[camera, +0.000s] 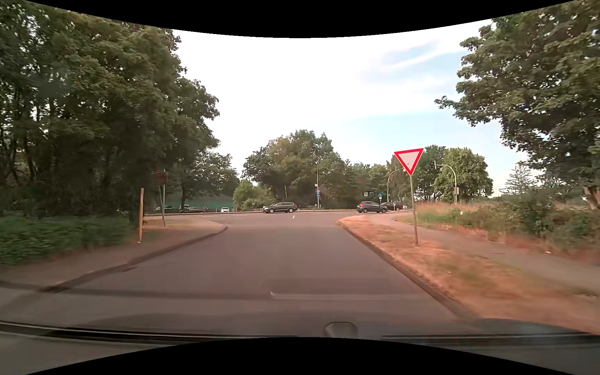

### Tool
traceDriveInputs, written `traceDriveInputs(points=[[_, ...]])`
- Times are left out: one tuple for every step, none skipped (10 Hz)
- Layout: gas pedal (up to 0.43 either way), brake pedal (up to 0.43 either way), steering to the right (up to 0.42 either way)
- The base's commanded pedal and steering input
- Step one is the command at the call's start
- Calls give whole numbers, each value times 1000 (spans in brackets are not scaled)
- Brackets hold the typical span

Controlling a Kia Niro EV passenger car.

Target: Follow the waypoints while adhering to traffic rules and regulations

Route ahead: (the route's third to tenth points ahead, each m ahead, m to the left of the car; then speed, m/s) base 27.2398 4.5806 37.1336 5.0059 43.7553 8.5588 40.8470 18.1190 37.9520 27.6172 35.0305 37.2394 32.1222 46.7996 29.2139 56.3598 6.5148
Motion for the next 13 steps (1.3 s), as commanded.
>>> traceDriveInputs(points=[[110,0,-3],[79,0,-6],[79,0,-6],[67,0,-5],[47,0,-5],[39,0,-9],[39,0,-10],[39,0,-11],[39,0,-6],[39,0,-3],[39,0,-3],[39,0,-3],[39,0,-3]])
